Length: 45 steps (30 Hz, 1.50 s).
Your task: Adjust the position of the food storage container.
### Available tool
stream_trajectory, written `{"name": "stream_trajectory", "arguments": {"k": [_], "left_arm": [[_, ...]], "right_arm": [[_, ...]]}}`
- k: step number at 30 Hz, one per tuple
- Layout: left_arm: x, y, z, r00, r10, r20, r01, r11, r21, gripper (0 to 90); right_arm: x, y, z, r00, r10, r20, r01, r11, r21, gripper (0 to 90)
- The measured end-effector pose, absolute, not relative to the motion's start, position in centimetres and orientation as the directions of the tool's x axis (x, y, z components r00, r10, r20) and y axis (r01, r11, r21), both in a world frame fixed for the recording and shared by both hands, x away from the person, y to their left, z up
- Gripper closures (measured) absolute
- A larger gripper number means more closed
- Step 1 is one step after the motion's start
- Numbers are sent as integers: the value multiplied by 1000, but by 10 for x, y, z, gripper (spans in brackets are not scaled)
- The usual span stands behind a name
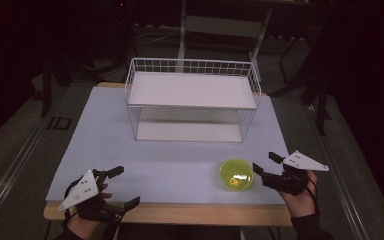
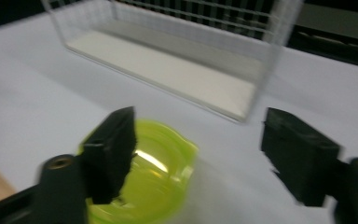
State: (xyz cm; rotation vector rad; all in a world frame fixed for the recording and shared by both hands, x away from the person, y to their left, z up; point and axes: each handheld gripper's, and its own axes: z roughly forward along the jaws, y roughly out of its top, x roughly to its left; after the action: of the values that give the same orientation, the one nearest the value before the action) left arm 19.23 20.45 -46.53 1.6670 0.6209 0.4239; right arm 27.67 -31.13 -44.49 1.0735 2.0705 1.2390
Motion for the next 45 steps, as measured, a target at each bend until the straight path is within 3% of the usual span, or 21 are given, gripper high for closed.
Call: {"name": "stream_trajectory", "arguments": {"k": [8, 14, 27, 45], "left_arm": [[193, 204, -465, 787, 614, -64, 167, -112, 980, 10], [193, 204, -466, 786, 615, -63, 168, -114, 979, 10], [193, 205, -465, 786, 616, -63, 164, -110, 980, 10], [193, 203, -465, 788, 613, -56, 163, -121, 979, 10]], "right_arm": [[282, -332, -469, -545, 837, 53, 496, 270, 825, 696], [285, -334, -485, -542, 837, 78, 567, 296, 769, 896], [293, -315, -512, -588, 799, 128, 638, 361, 680, 900], [301, -274, -521, -647, 747, 151, 655, 444, 612, 900]]}}
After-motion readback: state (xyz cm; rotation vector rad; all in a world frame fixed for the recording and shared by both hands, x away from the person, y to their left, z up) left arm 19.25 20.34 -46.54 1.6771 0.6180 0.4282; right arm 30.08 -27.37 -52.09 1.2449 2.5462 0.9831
